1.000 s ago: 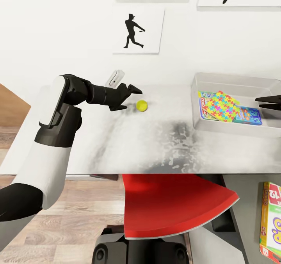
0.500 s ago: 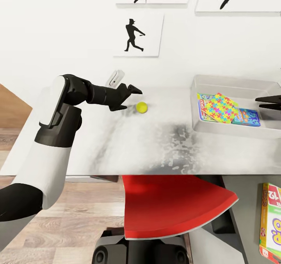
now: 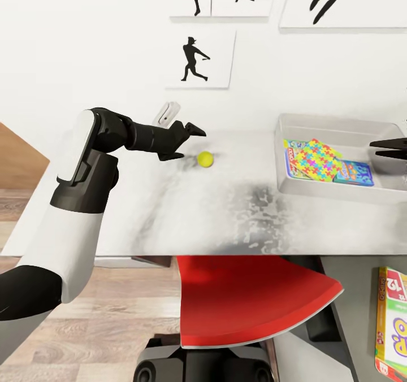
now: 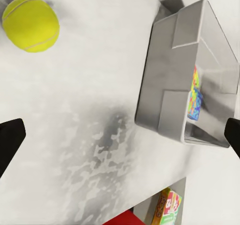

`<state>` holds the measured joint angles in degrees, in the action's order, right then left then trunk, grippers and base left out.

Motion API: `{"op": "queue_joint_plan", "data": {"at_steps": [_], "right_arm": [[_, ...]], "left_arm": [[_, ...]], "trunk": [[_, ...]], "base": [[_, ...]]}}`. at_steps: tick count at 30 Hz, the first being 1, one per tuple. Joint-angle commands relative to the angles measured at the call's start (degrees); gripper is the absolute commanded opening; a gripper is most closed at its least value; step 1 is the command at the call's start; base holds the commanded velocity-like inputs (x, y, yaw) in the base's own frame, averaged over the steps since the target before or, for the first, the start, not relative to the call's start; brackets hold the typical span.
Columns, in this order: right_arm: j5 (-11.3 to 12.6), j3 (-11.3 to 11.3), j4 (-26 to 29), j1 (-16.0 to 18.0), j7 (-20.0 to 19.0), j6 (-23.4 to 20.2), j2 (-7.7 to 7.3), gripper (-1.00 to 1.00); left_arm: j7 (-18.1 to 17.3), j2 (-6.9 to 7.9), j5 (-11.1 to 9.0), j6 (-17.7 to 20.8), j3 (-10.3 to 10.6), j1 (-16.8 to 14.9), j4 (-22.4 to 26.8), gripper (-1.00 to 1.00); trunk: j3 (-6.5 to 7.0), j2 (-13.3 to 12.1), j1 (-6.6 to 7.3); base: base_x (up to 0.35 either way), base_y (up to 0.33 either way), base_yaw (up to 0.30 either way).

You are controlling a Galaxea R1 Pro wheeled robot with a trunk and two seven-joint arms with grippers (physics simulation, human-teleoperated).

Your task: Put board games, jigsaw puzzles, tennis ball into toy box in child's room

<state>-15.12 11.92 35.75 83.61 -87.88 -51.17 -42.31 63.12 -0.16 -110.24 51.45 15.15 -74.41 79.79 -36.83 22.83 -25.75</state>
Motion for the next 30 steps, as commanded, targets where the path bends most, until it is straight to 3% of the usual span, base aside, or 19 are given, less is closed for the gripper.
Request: {"op": "queue_joint_plan", "data": {"at_steps": [1,24,30], "right_arm": [[-0.61,0.21,0.02,0.06,-0.48,-0.6,0.04,1.0],[-0.67,0.22,0.0,-0.07,-0.47,-0.64,-0.29,1.0],[-0.66,0.31,0.11,-2.29,-0.58,-0.67,-0.49,1.0]], "left_arm": [[0.6,-0.02,-0.46,0.15,-0.04,-0.05,0.02,1.0],[0.6,0.11,-0.46,0.13,-0.03,0.7,0.02,1.0],[0.6,0.16,-0.49,0.14,-0.03,0.91,0.02,1.0]], "trunk": [[0.02,0.09,-0.04],[2.16,0.09,-0.04],[2.72,0.09,-0.04]], "base": [[0.0,0.0,0.002],[0.0,0.016,0.0],[0.0,0.156,-0.004]]}}
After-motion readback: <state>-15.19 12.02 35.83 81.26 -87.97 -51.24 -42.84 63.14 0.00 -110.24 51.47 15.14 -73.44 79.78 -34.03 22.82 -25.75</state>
